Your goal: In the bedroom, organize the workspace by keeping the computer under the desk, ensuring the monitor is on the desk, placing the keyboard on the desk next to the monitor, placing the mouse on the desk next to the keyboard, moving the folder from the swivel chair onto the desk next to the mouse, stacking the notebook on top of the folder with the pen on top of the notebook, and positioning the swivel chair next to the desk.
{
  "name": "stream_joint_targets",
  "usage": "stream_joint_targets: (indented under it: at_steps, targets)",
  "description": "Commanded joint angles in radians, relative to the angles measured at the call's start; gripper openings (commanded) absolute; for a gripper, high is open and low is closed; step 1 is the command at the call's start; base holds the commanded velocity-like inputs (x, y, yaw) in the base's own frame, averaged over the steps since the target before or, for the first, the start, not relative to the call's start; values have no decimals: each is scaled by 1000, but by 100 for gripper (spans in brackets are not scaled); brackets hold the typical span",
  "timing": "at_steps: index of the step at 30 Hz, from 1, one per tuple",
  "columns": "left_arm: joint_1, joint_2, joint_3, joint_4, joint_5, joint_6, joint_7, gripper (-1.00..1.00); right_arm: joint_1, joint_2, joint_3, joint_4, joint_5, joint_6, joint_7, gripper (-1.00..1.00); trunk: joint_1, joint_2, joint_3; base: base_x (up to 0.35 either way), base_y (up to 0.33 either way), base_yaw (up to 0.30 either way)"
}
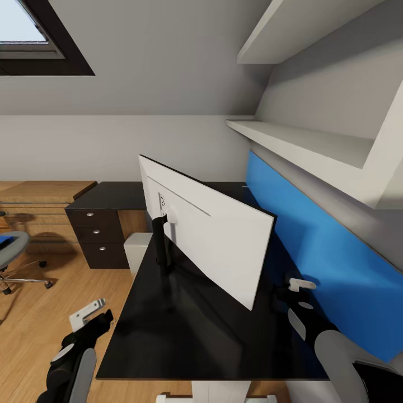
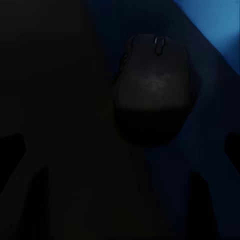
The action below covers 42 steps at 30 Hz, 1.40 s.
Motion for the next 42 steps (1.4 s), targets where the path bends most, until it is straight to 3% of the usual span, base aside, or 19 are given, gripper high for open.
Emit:
stream_joint_targets:
  at_steps: [1, 8, 42]
  targets:
    - [-1, 0, 8, -3, 11, 3, 6, 100, -1, 0, -3, 1, 3, -4, -1, 100, 0, -1, -1, 0, 0, 0]
    - [-1, 7, 57, -16, 10, 2, 5, 100, -1, 0, -3, 1, 2, -3, -1, 100, 0, -1, -1, 0, 0, 0]
    - [-1, 7, 61, -17, 10, 0, 2, 100, -1, -1, -7, 1, 2, 11, -4, 100, 0, -1, -1, 51, 0, 0]
